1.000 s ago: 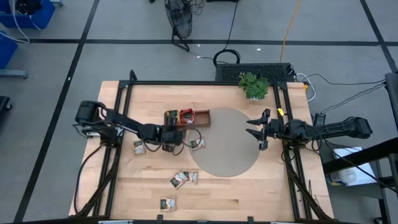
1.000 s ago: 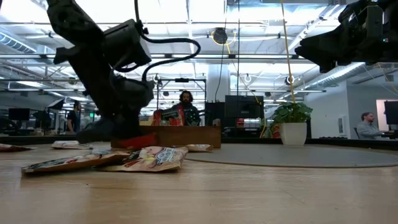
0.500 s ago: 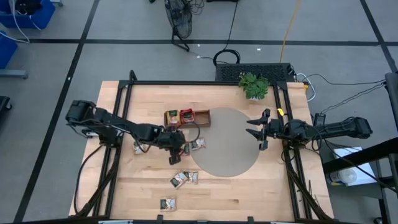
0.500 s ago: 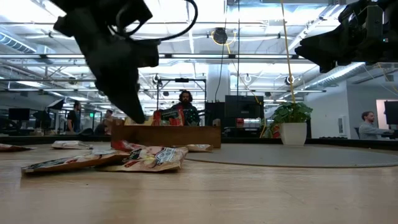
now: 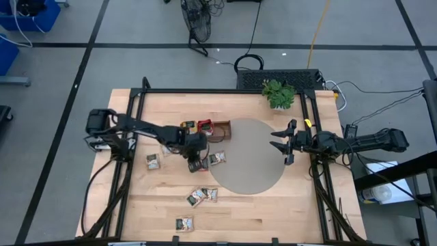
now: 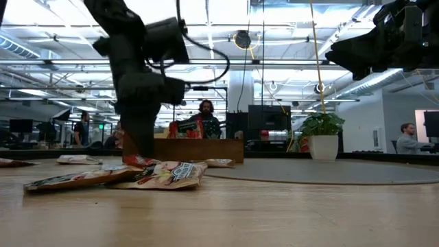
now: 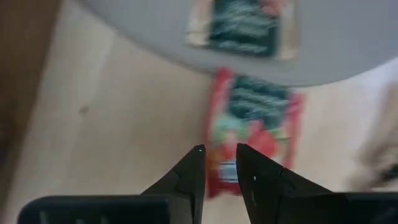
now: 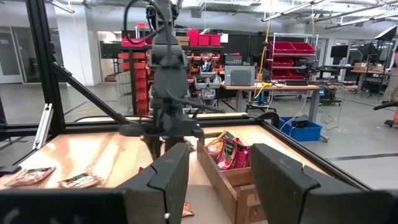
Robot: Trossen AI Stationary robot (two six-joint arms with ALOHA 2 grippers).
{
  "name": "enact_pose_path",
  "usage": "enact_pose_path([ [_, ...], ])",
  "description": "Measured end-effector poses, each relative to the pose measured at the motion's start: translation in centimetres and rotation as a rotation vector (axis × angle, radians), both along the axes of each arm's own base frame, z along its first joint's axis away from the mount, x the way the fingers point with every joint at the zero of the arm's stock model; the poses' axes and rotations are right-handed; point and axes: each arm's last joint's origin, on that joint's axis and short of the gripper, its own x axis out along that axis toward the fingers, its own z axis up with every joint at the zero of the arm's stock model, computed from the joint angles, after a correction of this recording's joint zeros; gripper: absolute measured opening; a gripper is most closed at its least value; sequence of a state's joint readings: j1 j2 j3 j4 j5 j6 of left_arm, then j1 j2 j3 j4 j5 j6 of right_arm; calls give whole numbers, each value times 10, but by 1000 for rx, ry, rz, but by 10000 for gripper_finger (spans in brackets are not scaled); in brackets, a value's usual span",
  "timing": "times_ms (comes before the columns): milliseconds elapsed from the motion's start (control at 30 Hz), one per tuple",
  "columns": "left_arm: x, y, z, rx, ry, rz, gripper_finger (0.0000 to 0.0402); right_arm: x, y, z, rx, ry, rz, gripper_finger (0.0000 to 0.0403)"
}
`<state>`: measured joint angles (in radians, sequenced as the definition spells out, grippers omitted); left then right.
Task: Pick & Place Tea
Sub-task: Put the red tea bag into the middle section of the wooden organizer
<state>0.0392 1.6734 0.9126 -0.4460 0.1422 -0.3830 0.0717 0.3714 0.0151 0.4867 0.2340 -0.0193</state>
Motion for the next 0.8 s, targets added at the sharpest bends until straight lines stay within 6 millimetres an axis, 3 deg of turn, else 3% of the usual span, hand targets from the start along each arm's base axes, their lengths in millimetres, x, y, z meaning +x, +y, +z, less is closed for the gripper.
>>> enact_pose_path([
  [333, 1, 27, -17, -109, 5, -156, 93, 0, 0, 0, 0, 1, 0, 155],
  [800, 0, 20, -21, -178, 32, -174, 93, 0, 0, 0, 0, -1, 0, 155],
])
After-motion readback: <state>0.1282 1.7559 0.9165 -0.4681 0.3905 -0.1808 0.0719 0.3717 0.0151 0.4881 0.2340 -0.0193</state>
